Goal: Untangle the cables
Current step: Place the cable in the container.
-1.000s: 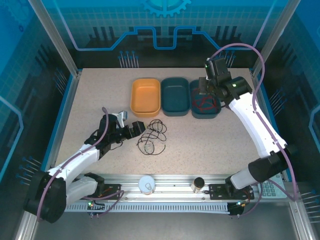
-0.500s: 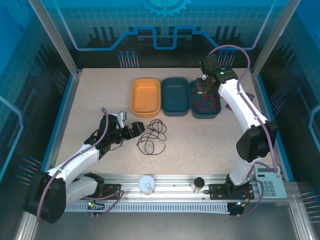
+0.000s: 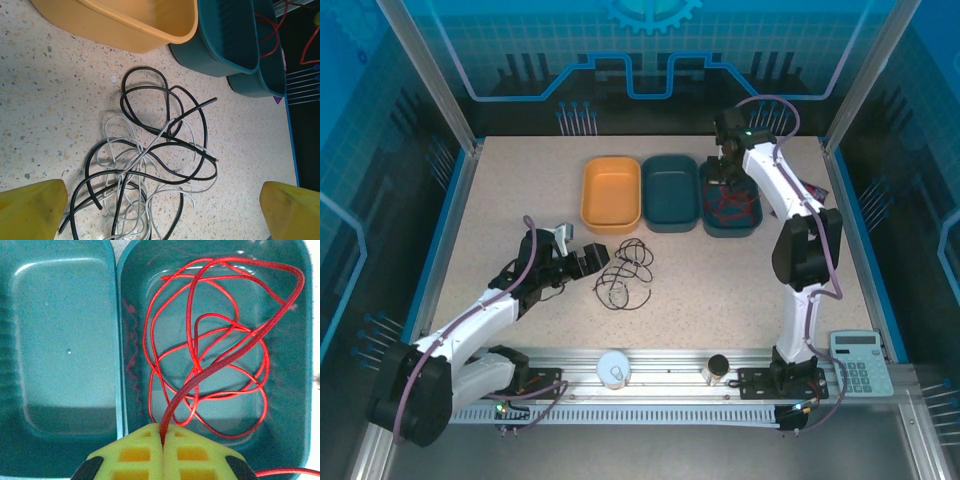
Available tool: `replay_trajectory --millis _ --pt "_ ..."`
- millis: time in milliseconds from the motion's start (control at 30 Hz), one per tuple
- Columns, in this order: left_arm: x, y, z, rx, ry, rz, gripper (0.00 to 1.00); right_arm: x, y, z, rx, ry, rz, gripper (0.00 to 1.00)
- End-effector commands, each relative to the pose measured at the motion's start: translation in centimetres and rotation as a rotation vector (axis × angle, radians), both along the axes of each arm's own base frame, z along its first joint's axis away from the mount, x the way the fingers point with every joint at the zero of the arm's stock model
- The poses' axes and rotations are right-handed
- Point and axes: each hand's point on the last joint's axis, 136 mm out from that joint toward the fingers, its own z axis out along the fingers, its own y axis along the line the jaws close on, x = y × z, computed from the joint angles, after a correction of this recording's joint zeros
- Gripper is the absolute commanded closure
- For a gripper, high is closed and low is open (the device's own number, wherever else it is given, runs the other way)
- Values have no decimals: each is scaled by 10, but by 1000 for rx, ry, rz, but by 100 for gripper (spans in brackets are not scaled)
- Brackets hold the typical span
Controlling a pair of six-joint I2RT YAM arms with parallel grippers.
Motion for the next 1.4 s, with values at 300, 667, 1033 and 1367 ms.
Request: replay_trajectory --millis 300,667,1033,1367 --pt "1 1 11 16 -40 -1 1 23 6 -29 91 24 -1 100" --pt "0 3 10 25 -42 5 1 23 -6 -62 126 51 -42 100" --pt "0 4 11 27 -45 6 1 19 -6 -79 148 26 -44 100" --pt "2 4 14 27 -50 8 1 10 -5 -60 132 -10 -39 85"
